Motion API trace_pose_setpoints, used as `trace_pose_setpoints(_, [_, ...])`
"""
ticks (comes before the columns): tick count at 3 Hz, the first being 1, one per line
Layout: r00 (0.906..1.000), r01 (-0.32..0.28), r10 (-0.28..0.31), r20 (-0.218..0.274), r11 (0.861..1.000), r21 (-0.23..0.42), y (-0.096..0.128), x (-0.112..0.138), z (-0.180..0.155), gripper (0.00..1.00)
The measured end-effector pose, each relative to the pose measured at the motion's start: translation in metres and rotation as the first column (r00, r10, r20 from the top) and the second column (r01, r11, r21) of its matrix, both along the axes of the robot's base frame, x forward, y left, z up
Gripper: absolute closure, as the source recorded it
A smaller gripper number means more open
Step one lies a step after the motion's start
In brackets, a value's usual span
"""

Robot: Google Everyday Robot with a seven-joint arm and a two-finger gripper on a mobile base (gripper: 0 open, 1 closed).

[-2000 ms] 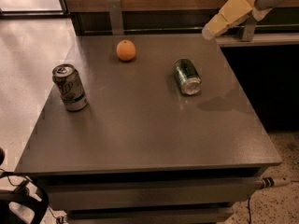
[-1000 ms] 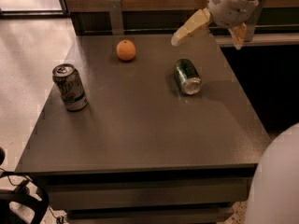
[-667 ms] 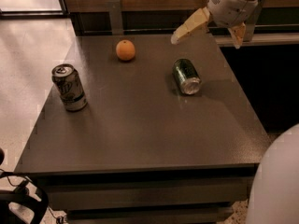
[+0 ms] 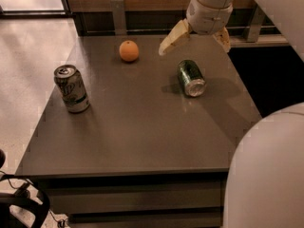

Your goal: Place green can upright

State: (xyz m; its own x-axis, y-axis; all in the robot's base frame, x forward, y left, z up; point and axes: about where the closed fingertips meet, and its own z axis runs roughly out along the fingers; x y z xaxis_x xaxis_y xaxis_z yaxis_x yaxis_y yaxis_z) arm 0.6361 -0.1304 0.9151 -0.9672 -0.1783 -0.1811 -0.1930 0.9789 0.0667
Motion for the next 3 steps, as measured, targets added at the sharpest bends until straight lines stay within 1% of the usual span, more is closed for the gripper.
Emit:
trace_pose_setpoints(1, [0.9989,0.002,-0.008,-0.046,0.992,-0.125,0.012,0.013,-0.033,0.00])
trace_pose_setpoints(2, [0.9963,-0.009,-0.007,-0.086,0.982,-0.188,0.017,0.024,-0.059,0.00])
trace_pose_setpoints(3, [0.9932,-0.012,-0.013,-0.115,0.977,-0.212,0.015,0.034,-0.077,0.00])
